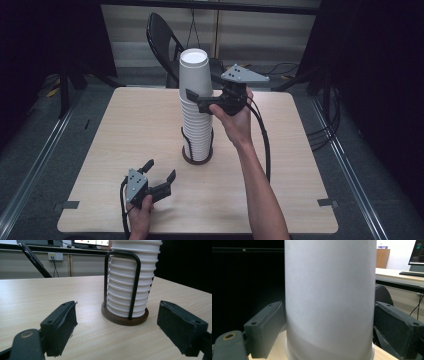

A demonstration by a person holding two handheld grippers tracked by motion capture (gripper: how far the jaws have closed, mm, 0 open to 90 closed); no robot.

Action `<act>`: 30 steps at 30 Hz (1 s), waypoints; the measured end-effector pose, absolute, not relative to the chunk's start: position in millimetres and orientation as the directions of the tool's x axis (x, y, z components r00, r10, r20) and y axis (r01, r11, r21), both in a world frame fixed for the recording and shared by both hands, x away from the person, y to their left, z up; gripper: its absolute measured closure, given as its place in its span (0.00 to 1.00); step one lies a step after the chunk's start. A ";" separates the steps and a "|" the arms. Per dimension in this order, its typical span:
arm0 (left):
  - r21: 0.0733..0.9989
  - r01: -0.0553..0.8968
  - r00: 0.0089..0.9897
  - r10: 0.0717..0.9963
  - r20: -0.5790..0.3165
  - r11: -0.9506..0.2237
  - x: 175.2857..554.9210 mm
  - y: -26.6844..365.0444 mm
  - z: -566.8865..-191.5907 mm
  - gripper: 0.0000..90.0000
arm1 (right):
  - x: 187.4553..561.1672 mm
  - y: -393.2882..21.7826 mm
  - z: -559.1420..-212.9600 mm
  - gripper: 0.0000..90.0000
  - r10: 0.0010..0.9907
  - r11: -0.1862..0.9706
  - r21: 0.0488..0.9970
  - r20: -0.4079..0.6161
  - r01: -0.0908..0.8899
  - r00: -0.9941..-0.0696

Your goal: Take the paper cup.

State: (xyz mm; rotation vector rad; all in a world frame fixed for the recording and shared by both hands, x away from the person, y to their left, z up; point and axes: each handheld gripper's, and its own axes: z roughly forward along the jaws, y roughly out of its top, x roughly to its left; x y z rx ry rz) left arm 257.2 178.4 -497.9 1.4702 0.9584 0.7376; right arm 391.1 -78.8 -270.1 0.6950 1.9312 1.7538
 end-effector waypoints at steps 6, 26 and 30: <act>0.989 0.150 0.468 0.880 -0.079 0.009 257.2 178.5 -497.9 0.18 | 402.2 -70.9 -269.8 0.11 0.616 0.083 0.993 0.016 0.085 -0.788; 0.989 0.146 0.468 0.881 -0.075 0.006 256.9 178.4 -497.9 0.18 | 409.3 -59.9 -271.4 0.13 0.626 0.110 0.987 0.021 0.115 -0.780; 0.989 0.146 0.468 0.880 -0.075 0.007 257.0 178.5 -497.9 0.18 | 409.0 -61.6 -267.5 0.14 0.619 0.075 0.991 0.042 0.113 -0.784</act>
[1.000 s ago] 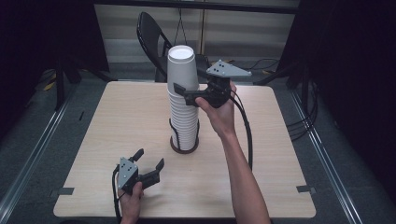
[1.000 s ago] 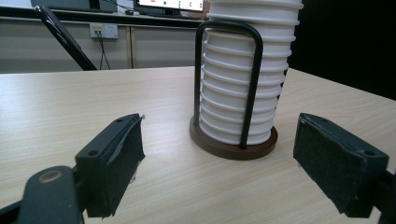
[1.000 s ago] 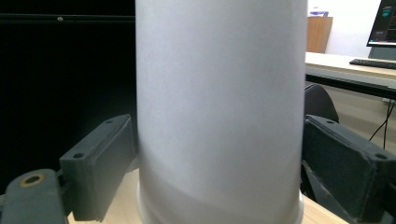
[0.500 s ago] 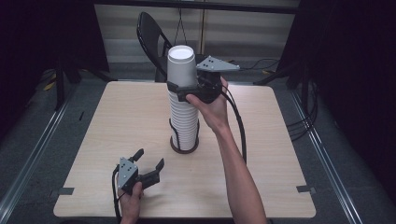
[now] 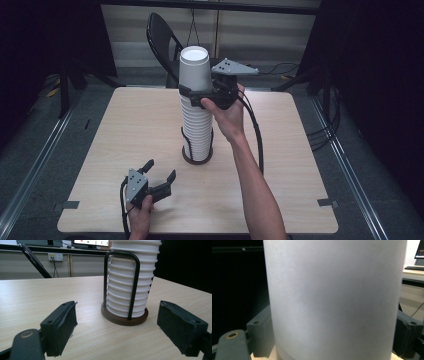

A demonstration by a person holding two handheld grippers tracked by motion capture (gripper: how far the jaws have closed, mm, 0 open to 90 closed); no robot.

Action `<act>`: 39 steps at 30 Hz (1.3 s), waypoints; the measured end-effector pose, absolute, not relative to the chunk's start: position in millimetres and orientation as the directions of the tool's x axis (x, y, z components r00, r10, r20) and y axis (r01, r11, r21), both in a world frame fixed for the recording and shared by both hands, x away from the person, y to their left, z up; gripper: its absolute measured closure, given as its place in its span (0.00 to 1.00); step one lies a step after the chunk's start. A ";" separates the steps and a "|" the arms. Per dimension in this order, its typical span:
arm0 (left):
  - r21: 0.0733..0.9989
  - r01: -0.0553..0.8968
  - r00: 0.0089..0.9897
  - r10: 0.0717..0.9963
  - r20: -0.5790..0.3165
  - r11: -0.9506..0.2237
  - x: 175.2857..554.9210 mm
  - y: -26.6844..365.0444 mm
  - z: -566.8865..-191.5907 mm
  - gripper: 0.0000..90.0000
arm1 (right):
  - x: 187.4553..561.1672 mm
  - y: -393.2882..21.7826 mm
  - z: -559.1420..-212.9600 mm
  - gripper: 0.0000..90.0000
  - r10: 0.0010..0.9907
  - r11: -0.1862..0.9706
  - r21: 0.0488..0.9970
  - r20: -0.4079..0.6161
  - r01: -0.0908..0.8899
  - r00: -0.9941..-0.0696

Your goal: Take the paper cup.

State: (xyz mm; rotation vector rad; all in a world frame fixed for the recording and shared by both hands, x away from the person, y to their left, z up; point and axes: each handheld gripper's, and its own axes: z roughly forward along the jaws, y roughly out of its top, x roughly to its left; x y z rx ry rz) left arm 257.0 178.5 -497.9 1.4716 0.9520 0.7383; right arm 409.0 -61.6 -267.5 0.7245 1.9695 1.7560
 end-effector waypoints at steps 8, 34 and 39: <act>0.989 0.145 0.469 0.880 -0.075 0.007 257.0 178.5 -498.0 0.18 | 407.9 -63.1 -263.9 0.14 0.623 0.058 0.994 0.040 0.098 -0.782; 0.989 0.146 0.469 0.880 -0.075 0.006 256.9 178.5 -497.9 0.18 | 402.3 -65.6 -233.5 0.15 0.632 0.003 0.999 0.030 0.042 -0.774; 0.989 0.146 0.469 0.880 -0.074 0.006 256.9 178.4 -497.9 0.18 | 400.2 -66.7 -228.2 0.15 0.634 -0.009 1.000 0.028 0.029 -0.773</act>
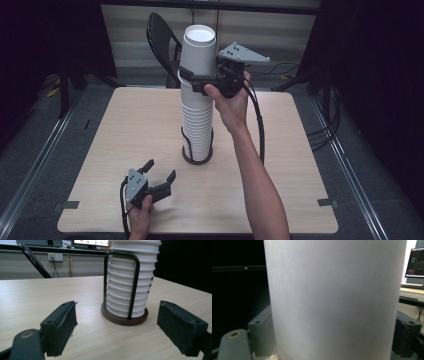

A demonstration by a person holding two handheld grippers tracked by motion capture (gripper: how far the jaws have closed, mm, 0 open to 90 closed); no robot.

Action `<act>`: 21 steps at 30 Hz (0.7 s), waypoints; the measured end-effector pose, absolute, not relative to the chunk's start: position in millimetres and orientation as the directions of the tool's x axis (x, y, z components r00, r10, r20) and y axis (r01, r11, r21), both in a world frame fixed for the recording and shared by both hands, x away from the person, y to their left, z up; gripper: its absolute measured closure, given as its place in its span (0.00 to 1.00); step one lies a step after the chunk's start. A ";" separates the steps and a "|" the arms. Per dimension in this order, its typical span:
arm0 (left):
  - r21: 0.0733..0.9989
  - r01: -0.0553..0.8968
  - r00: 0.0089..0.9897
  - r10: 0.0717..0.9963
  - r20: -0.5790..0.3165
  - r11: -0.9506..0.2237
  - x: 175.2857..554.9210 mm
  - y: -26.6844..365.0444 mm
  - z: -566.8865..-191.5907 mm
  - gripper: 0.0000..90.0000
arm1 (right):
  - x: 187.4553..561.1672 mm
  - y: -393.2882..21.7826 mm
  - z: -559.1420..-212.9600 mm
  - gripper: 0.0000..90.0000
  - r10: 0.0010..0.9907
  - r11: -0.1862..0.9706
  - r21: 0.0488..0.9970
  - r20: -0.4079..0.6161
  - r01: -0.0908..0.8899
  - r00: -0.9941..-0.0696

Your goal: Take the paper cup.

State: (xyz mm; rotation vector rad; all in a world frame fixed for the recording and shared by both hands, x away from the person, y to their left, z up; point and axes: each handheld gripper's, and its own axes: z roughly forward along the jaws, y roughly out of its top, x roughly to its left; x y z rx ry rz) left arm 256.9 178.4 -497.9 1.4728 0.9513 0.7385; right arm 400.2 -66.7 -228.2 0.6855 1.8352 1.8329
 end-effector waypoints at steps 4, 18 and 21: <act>0.989 0.146 0.468 0.880 -0.075 0.007 257.0 178.5 -497.9 0.18 | 400.2 -67.9 -224.9 0.15 0.632 -0.027 0.999 0.036 0.024 -0.774; 0.989 0.146 0.468 0.880 -0.074 0.006 256.8 178.5 -497.9 0.18 | 393.3 -77.1 -212.4 0.15 0.631 -0.084 0.996 0.044 -0.012 -0.774; 0.989 0.146 0.467 0.881 -0.075 0.007 256.8 178.6 -497.9 0.18 | 394.0 -77.6 -209.8 0.15 0.630 -0.087 0.996 0.046 -0.012 -0.775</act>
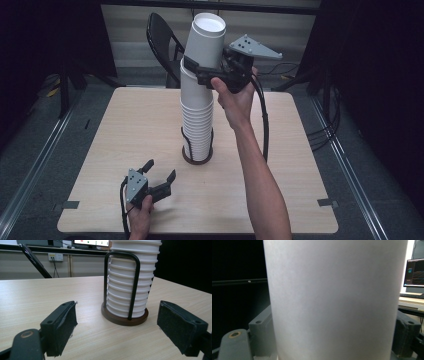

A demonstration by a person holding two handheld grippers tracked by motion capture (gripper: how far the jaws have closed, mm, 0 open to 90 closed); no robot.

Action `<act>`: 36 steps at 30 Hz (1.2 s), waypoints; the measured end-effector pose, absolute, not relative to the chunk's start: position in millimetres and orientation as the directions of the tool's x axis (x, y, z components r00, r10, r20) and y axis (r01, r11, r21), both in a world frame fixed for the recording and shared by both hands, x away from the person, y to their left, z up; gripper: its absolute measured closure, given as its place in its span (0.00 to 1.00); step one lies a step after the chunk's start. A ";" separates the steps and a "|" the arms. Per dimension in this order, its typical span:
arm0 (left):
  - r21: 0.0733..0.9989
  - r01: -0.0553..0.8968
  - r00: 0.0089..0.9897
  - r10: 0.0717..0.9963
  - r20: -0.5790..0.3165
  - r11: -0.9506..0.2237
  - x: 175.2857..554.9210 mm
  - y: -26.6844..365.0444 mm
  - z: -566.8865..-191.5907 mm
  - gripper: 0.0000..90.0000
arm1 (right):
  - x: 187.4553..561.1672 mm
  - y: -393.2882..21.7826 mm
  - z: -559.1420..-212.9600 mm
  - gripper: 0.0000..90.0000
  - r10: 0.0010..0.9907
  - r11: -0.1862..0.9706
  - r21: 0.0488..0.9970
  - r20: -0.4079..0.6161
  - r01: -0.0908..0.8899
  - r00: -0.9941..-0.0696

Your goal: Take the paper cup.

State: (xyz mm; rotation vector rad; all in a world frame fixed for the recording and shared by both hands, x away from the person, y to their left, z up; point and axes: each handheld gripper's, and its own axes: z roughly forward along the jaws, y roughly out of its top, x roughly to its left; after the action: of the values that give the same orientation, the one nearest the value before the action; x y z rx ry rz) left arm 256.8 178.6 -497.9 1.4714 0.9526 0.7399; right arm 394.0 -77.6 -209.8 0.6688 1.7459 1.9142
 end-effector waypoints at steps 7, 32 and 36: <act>0.989 0.146 0.469 0.880 -0.074 0.006 256.8 178.4 -497.9 0.18 | 393.3 -85.7 -207.4 0.15 0.645 -0.101 0.995 0.062 -0.004 -0.762; 0.988 0.153 0.466 0.882 -0.070 -0.002 257.7 177.5 -497.6 0.18 | 373.1 -144.9 -222.2 0.16 0.719 -0.123 0.992 0.109 0.030 -0.686; 0.987 0.161 0.463 0.882 -0.082 0.007 258.3 178.2 -497.6 0.18 | 370.1 -149.4 -231.6 0.16 0.725 -0.116 0.992 0.113 0.042 -0.679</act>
State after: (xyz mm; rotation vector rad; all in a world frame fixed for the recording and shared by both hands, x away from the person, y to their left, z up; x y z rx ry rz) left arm 258.3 178.2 -497.6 1.4775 0.9665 0.7318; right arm 370.1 -149.4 -231.6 0.8472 1.6740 1.8472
